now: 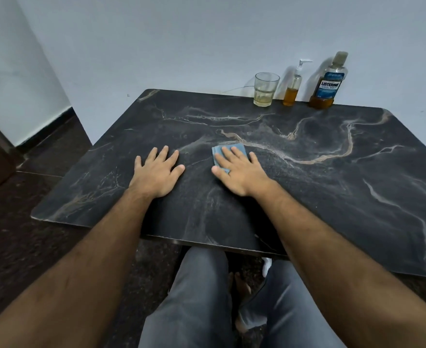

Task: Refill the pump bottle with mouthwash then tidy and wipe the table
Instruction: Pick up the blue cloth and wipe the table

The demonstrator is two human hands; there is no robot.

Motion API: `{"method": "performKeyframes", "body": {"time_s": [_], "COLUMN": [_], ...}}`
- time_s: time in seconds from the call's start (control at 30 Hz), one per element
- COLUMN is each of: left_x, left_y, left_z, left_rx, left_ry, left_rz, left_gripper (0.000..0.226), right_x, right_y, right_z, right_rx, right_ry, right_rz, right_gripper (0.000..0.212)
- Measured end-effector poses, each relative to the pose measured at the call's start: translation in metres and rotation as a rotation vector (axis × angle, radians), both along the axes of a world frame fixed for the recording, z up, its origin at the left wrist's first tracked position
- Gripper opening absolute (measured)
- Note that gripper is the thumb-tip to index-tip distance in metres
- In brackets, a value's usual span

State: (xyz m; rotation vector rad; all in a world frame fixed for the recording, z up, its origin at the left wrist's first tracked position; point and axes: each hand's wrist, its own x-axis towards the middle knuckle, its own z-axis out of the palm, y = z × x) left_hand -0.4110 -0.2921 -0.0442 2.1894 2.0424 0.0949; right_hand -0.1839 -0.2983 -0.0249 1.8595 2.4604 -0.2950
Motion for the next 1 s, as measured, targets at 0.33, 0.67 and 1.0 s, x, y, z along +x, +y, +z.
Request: {"method": "performKeyframes", "body": {"time_s": [0.33,0.67,1.0], "left_x": [-0.002,-0.001,0.000], "left_y": [0.001,0.003,0.004], "left_z": [-0.002,-0.002,-0.002], "left_rx": [0.017,0.021,0.013], "left_ry": [-0.032,-0.005,0.009], "left_rz": [0.008,0.014,0.022], "left_gripper": [0.061,0.061,0.061], "right_x": [0.116,0.152,0.125], "right_y": [0.004,-0.051,-0.122], "right_z": [0.008,0.001,-0.005], "right_rx": [-0.038,-0.031,0.010], "right_ry": [-0.029,-0.023,-0.056], "right_rz": [-0.319,-0.378,-0.294], "right_gripper": [0.061,0.063,0.066]}}
